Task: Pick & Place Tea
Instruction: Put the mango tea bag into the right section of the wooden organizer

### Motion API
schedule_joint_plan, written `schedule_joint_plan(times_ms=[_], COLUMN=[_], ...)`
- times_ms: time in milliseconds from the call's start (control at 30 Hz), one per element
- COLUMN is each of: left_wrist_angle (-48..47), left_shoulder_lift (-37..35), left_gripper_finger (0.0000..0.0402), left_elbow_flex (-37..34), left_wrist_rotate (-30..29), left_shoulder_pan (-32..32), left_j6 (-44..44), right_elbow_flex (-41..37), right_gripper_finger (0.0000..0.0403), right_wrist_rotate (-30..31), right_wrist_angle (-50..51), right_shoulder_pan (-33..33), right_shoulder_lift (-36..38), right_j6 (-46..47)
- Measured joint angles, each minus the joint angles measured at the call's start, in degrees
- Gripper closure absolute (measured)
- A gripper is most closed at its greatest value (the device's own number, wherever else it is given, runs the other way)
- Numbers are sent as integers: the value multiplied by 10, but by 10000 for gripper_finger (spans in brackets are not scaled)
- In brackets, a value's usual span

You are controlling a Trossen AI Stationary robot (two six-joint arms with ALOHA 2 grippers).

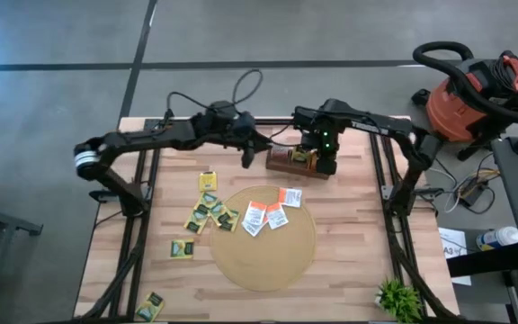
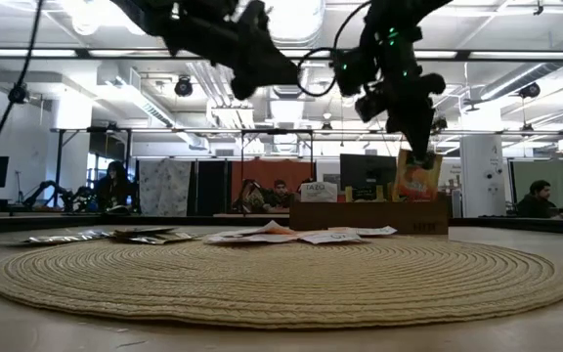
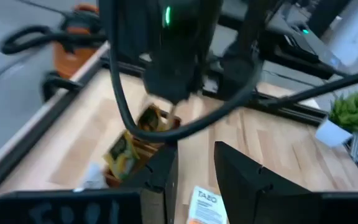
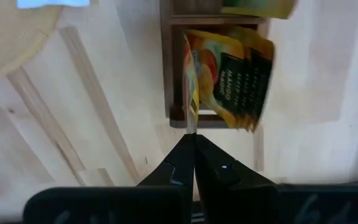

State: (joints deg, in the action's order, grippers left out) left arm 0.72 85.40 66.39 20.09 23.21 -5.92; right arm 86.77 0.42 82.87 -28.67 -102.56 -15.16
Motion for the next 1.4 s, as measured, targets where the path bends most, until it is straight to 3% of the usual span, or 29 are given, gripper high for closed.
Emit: schedule_joint_plan(times_ms=[467, 700, 800, 933, 1200, 1400], left_wrist_angle=[-2, 20, 29, 62, 100, 269], left_shoulder_lift=[-166, -200, -201, -190, -115, -36], left_gripper_finger=[303, 303, 303, 303, 303, 303], left_elbow_flex=[-139, -191, -199, -199, -189, -189], left_wrist_rotate=[-119, -128, -128, -127, -127, -114], left_shoulder_pan=[3, 4, 4, 4, 10, 10], left_j6=[-26, -54, -66, -75, -18, -2], right_elbow_flex=[27, 42, 48, 57, 166, 271], right_gripper_finger=[394, 394, 394, 394, 394, 394], right_wrist_rotate=[13, 25, 69, 74, 13, -23], right_wrist_angle=[12, 38, 61, 63, 62, 61], right_shoulder_pan=[0, 1, 4, 7, 25, 44], right_shoulder_lift=[-62, -70, -72, -71, -60, -60], right_j6=[-33, -33, -31, -30, -7, 4])
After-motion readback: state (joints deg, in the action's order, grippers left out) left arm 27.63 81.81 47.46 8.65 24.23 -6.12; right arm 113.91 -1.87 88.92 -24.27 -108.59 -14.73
